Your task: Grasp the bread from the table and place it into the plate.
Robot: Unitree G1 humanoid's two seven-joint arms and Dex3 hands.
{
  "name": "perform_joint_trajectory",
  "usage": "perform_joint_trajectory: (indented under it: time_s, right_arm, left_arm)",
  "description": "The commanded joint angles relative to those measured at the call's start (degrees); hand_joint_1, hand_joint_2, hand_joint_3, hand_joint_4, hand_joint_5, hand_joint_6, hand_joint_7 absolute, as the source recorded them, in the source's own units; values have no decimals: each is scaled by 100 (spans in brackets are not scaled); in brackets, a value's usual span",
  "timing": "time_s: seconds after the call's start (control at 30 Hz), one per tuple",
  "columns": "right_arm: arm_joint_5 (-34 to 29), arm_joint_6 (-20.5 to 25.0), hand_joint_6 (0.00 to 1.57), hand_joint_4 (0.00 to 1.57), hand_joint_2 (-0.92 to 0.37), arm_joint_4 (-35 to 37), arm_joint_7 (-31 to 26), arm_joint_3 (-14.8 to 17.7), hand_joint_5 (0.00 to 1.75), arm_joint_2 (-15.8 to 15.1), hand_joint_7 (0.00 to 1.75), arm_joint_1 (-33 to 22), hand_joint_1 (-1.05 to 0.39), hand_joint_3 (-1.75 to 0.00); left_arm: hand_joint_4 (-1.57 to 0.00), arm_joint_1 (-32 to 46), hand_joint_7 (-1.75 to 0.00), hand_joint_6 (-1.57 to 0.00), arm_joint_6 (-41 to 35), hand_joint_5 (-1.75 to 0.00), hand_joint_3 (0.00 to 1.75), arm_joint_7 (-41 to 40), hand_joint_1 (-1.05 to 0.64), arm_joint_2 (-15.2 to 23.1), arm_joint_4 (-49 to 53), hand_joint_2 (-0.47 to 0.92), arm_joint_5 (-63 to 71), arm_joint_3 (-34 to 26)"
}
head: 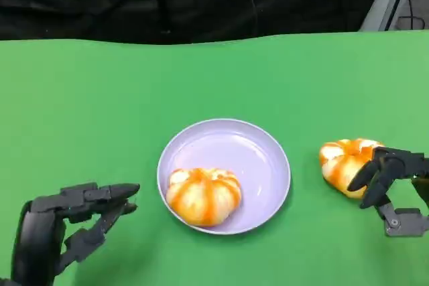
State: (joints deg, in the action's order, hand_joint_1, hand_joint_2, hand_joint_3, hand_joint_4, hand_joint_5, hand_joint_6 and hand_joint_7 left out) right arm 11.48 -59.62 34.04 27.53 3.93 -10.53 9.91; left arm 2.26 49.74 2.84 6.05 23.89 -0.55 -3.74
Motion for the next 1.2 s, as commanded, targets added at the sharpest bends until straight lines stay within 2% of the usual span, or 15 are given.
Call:
perform_joint_trajectory:
  time_s: [0.03,0.07,0.1,0.37,0.67,1.2]
  right_arm:
    - [44,-11,104,104,-50,-61,-40,51,123,-74,104,55,28,-117]
    - [25,-20,104,104,-50,-62,-52,55,123,-77,104,53,28,-117]
    - [13,-24,104,104,-50,-64,-60,57,123,-78,104,51,28,-117]
    - [72,-10,104,103,-52,-57,-25,47,123,-75,104,47,28,-115]
    - [58,-33,104,103,-51,-24,-49,69,123,-75,103,53,28,-116]
    - [55,-48,104,103,-54,-7,-65,73,125,-66,105,64,29,-113]
  left_arm:
    - [-79,32,-60,-106,1,-131,39,-239,-10,-22,-50,92,219,-151]
    - [-77,35,-78,-97,10,-138,39,-251,-10,-27,-53,92,241,-162]
    - [-76,36,-85,-93,16,-141,39,-258,-10,-30,-53,92,255,-168]
    - [-73,92,-118,-80,-164,-162,36,-468,-17,22,-277,92,597,-321]
    - [-72,132,-122,-79,-157,-164,36,-497,-18,13,-384,92,655,-316]
    - [-72,155,-117,-79,-100,-158,35,-510,-17,47,-419,92,699,-341]
